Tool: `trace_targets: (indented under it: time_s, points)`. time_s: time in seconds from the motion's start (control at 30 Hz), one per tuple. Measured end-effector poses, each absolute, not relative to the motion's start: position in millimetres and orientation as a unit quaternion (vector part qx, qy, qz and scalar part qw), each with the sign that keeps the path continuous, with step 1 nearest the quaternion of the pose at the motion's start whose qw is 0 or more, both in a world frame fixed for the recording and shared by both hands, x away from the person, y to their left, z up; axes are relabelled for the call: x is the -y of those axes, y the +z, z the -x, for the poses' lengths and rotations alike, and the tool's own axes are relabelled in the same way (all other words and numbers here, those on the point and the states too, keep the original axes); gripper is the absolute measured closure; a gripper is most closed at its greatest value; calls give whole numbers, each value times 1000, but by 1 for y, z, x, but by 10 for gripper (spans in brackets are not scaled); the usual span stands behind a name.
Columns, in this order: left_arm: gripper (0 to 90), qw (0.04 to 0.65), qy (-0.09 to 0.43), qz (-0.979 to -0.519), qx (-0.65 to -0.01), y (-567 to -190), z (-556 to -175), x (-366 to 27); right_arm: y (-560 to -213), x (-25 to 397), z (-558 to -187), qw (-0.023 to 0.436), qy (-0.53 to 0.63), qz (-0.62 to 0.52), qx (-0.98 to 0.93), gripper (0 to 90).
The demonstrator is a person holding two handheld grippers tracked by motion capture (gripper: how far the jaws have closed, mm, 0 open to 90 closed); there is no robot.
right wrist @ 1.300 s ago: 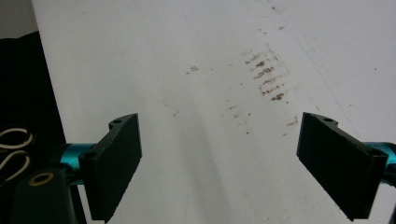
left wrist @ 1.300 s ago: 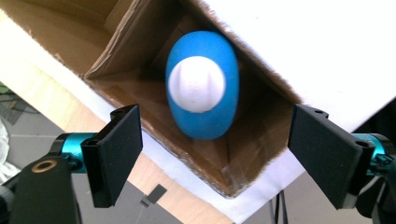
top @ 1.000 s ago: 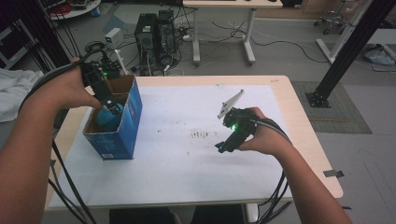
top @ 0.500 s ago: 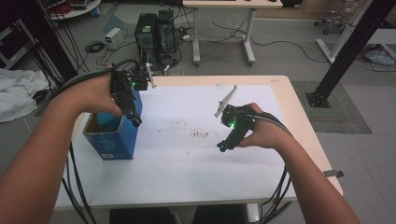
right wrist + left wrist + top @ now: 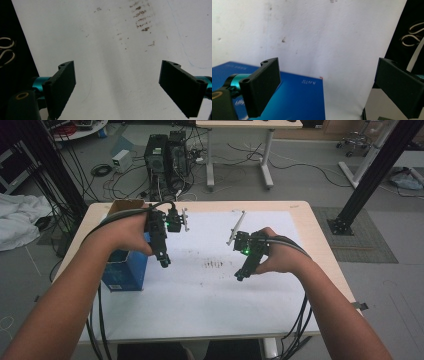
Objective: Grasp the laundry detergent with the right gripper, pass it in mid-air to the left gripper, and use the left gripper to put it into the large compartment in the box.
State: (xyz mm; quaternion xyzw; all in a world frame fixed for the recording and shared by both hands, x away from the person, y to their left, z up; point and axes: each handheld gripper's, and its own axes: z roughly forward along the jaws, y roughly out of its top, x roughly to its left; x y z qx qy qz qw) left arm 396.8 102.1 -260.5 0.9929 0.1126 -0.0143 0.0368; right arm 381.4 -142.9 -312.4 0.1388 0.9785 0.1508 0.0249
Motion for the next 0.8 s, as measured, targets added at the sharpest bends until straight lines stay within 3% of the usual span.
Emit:
trace_targets:
  time_s: [0.2,0.8]
  points:
    - [65,28,-31,-994,-97,-285,-399,-91,-318,137,-382,22,132,-132,-982,133]
    - [65,38,-23,-995,-89,-281,-393,-86,-318,139,-381,21,126,-135,-982,133]
